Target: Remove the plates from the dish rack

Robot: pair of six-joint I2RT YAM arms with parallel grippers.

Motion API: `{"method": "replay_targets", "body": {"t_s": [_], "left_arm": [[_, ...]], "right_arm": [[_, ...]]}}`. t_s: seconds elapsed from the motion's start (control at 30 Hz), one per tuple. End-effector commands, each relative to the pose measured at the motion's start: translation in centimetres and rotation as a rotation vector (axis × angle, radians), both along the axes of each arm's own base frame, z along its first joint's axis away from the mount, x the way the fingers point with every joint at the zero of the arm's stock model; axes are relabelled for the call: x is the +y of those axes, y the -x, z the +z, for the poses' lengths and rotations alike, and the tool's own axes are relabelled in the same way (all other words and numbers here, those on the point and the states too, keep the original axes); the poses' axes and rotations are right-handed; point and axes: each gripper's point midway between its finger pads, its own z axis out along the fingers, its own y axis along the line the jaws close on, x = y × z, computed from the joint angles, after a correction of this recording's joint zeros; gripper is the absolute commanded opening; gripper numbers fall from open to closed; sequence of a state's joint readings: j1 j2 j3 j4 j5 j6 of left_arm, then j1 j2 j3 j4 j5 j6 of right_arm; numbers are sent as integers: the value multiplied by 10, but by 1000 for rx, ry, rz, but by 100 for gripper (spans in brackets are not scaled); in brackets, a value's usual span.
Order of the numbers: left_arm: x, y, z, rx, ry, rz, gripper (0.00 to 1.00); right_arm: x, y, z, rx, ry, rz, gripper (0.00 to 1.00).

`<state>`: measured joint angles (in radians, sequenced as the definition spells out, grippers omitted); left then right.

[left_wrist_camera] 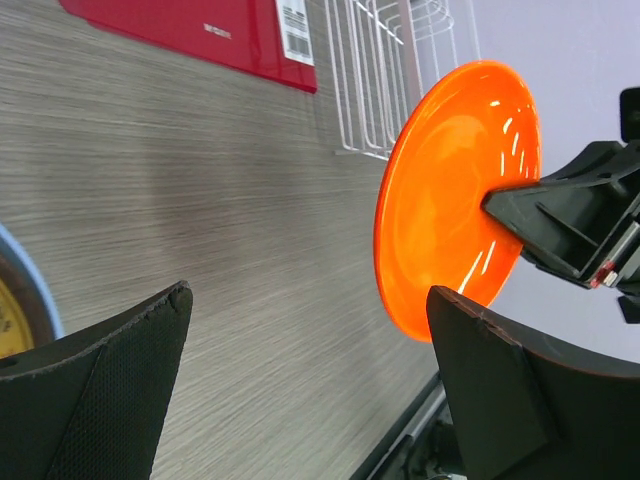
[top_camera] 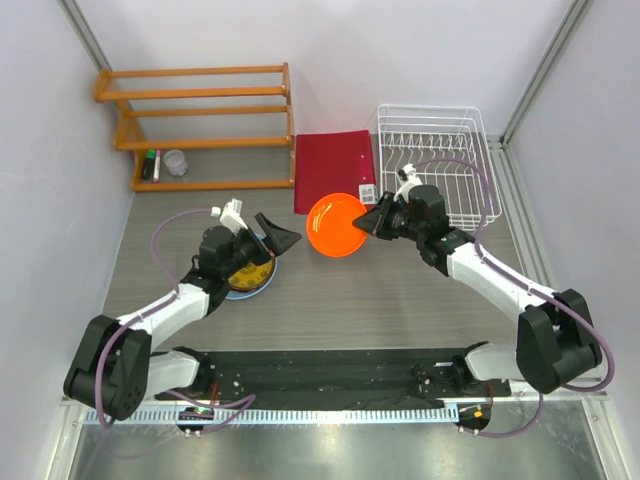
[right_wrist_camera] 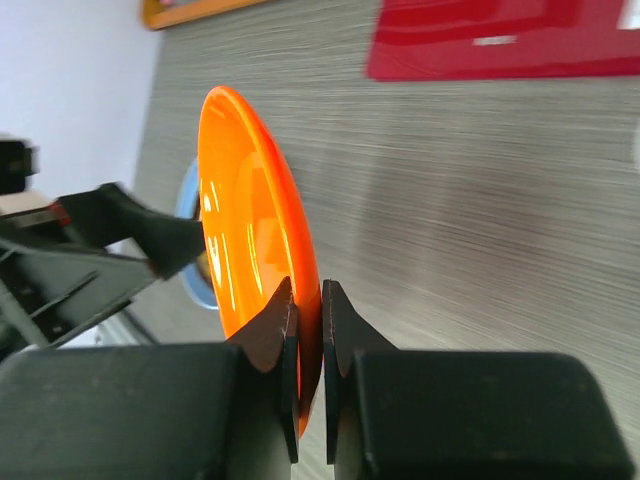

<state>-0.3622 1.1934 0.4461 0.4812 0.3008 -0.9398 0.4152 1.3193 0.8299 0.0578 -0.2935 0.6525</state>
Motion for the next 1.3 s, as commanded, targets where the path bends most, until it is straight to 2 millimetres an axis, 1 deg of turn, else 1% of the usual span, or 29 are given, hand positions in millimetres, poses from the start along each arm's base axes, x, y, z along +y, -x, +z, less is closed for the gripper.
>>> {"method": "replay_targets", "body": {"t_s": [0.0, 0.07, 0.23, 0.27, 0.3, 0.37, 0.4, 0.43, 0.47, 0.53, 0.57, 0.63, 0.67, 0.73, 0.77, 0.8, 0.83, 0.87, 0.9, 0.93, 0.97, 1.03, 1.07, 1.1, 1.13, 1.17, 1.2, 1.23, 1.27], "left_arm": [[-12, -2, 25, -75, 98, -54, 99], [-14, -2, 25, -75, 103, -61, 99], [-16, -6, 29, -88, 108, -67, 99], [-17, -6, 28, -86, 108, -70, 96], [-18, -7, 26, -80, 107, -74, 92], [-19, -8, 26, -85, 108, -78, 82], [-19, -8, 21, -76, 105, -78, 77], [-19, -8, 22, -85, 110, -81, 73], [-19, -8, 20, -81, 109, -80, 64], [-20, -9, 15, -70, 102, -79, 51], [-20, -9, 14, -67, 101, -79, 43], [-20, -10, 10, -62, 93, -78, 34], [-20, -10, 11, -65, 94, -81, 26], [-21, -11, 9, -62, 91, -83, 16], [-21, -11, 9, -63, 88, -82, 4], [-20, -11, 8, -63, 86, -80, 0], [-19, -12, 7, -62, 84, -74, 0], [-17, -13, 8, -72, 78, -57, 0], [-14, -12, 3, -61, 65, -45, 0], [-11, -12, 4, -65, 54, -31, 0], [-7, -12, 8, -85, 34, -12, 0], [7, -13, -1, -63, -18, 57, 0], [13, -12, 9, -92, -31, 83, 0], [25, -16, 9, -104, -74, 146, 0], [34, -12, 0, -69, -121, 171, 0], [40, -11, 3, -77, -143, 198, 0], [55, -11, 12, -108, -174, 264, 0], [66, -7, 8, -84, -213, 303, 0], [75, -6, 8, -83, -241, 343, 0]], "right_arm": [[33, 0, 33, -75, -141, 77, 1], [42, 2, 30, -69, -147, 101, 1], [56, 7, 26, -49, -173, 143, 1], [59, 7, 28, -56, -185, 150, 1], [61, 8, 26, -42, -196, 154, 1], [66, 11, 31, -50, -225, 185, 1], [68, 11, 31, -46, -236, 190, 1], [70, 13, 29, -28, -249, 199, 1], [72, 13, 31, -35, -257, 205, 1], [74, 13, 29, -24, -265, 209, 1], [76, 14, 29, -19, -273, 225, 1], [80, 16, 28, -6, -283, 246, 1], [83, 15, 26, 2, -300, 254, 1], [87, 20, 25, 19, -324, 281, 1], [89, 19, 23, 27, -334, 284, 1], [90, 20, 22, 31, -334, 291, 2], [90, 19, 21, 33, -332, 291, 2], [90, 19, 19, 32, -326, 290, 12], [89, 18, 19, 31, -322, 284, 18], [89, 16, 18, 25, -311, 278, 26], [86, 15, 14, 42, -291, 265, 33], [83, 11, 15, 13, -254, 247, 40], [80, 11, 8, 34, -226, 231, 43], [77, 9, 9, 6, -190, 225, 48], [72, 1, 10, -9, -159, 184, 50], [67, 2, 5, 8, -122, 169, 51], [62, -1, 7, -6, -97, 144, 52], [54, -5, 2, -14, -49, 111, 53], [50, -6, 2, -19, -30, 94, 55]]}}
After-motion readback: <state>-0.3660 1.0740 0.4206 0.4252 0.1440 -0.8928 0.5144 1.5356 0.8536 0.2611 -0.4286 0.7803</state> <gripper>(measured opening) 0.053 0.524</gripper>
